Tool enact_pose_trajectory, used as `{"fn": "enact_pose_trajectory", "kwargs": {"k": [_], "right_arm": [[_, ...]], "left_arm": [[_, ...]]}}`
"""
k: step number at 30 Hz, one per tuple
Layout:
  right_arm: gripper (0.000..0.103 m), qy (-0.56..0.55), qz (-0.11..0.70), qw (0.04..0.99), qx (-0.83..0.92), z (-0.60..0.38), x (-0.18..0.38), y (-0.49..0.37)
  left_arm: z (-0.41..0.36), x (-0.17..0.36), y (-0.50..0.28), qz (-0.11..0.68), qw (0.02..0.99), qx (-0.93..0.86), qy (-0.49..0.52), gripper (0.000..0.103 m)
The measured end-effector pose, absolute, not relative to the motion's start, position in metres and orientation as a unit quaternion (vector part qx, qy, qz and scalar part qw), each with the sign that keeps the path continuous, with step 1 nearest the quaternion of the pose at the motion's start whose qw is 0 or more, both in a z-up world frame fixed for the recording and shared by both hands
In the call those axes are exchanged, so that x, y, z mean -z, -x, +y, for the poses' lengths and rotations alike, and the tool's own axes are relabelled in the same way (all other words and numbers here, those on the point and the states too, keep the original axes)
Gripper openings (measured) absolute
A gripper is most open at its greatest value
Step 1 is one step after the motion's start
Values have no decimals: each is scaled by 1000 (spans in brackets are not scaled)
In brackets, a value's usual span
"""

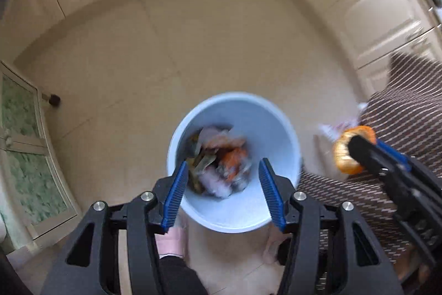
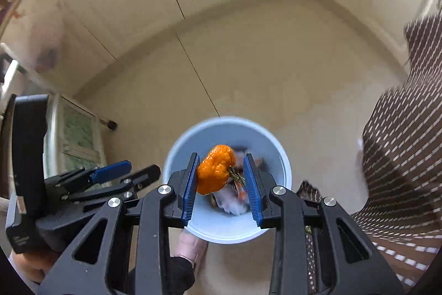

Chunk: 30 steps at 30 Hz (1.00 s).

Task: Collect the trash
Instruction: 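Carry the orange peel with the right gripper over the blue bin, then open the right gripper to drop the orange peel into the bin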

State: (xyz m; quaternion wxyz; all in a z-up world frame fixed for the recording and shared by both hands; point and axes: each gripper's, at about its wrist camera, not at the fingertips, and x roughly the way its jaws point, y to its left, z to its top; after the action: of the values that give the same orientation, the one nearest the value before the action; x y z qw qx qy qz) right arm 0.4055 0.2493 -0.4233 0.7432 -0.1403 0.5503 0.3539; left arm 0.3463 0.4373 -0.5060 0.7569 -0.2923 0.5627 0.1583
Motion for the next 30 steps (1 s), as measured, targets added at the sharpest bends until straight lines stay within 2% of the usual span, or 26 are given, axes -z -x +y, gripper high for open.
{"fn": "enact_pose_trajectory", "kwargs": {"k": [4, 5, 7, 11, 12, 15, 17, 19, 22, 30], "right_arm": [[29, 143, 577, 727, -344, 247, 465, -409], [24, 141, 586, 720, -344, 248, 476, -410], [22, 143, 597, 710, -345, 253, 493, -408], [10, 154, 609, 692, -355, 267, 520, -406], [10, 154, 610, 691, -356, 267, 523, -406], [10, 152, 612, 687, -361, 269, 527, -406], [10, 152, 613, 685, -363, 269, 528, -405], [10, 150, 613, 685, -363, 262, 528, -407], [10, 148, 613, 685, -365, 262, 529, -408], [10, 146, 611, 685, -368, 260, 534, -409]], "left_arm": [[440, 555, -350, 591, 729, -157, 306, 52], [442, 566, -349, 596, 723, -159, 313, 52], [445, 586, -347, 607, 708, -159, 324, 52], [447, 617, -341, 629, 687, -162, 326, 50], [450, 621, -340, 626, 689, -170, 325, 48], [453, 621, -346, 614, 698, -169, 327, 30], [458, 629, -346, 622, 687, -181, 329, 12], [459, 637, -340, 630, 676, -188, 333, 7], [456, 647, -336, 638, 669, -182, 335, 0], [450, 650, -334, 640, 673, -177, 328, 0]]}}
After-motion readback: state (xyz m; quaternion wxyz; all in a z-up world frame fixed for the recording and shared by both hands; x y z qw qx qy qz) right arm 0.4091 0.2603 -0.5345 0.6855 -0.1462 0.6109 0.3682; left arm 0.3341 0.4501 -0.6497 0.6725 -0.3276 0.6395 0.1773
